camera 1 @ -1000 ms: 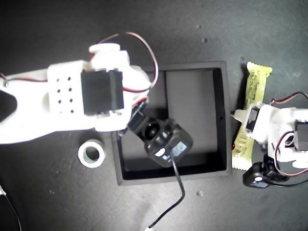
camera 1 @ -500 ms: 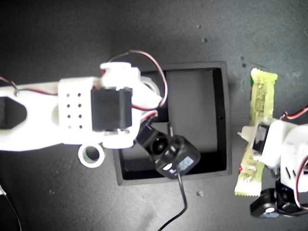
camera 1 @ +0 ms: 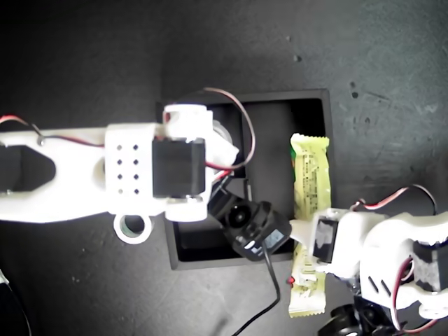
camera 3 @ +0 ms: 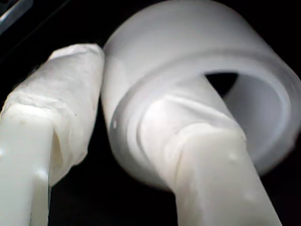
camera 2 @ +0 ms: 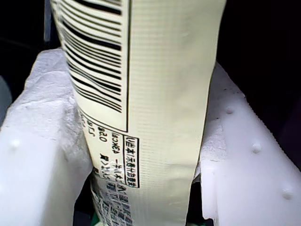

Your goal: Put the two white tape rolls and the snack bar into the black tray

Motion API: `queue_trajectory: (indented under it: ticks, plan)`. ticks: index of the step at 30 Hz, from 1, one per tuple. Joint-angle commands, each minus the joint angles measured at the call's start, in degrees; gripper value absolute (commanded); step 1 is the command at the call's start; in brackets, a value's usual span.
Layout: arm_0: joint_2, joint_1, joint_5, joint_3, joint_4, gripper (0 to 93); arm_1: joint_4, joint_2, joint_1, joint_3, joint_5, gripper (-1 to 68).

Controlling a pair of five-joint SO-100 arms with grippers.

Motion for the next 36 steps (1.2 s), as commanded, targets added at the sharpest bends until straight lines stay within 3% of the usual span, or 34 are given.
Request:
queue_trajectory:
  ticks: [1, 4, 10, 14, 18, 24, 29, 36]
  plan:
    - [3.9, 0.9, -0.3, -0.3, 1.1, 15.0, 2.0, 0.7, 0.2, -3.1, -10.2, 11.2]
    - [8.2, 2.2, 0.1, 2.2, 1.1, 21.1, 5.6, 0.7, 0.3, -4.0, -11.5, 15.5]
    - [26.5, 2.7, -0.4, 13.4, 1.1, 21.2, 19.0, 0.8, 3.5, -9.9, -14.4, 18.3]
    - [43.2, 5.3, -3.4, 24.5, 1.1, 19.9, 20.9, 7.4, 9.8, -8.2, -18.0, 18.4]
    - [52.7, 12.4, -12.7, 40.1, -0.9, 19.2, 20.9, 18.6, 19.4, 0.1, -13.3, 17.7]
    - [63.0, 22.1, -24.2, 70.7, -22.9, 19.2, 20.8, 36.2, 25.0, 15.6, -2.5, 17.3]
    - [73.2, 25.3, -29.5, 91.7, -40.4, 18.9, 18.4, 52.0, 24.3, 32.1, 8.0, 15.9]
    - [73.9, 27.6, -31.7, 100.6, -52.4, 18.5, 11.3, 70.7, 20.9, 56.5, 19.9, 12.1]
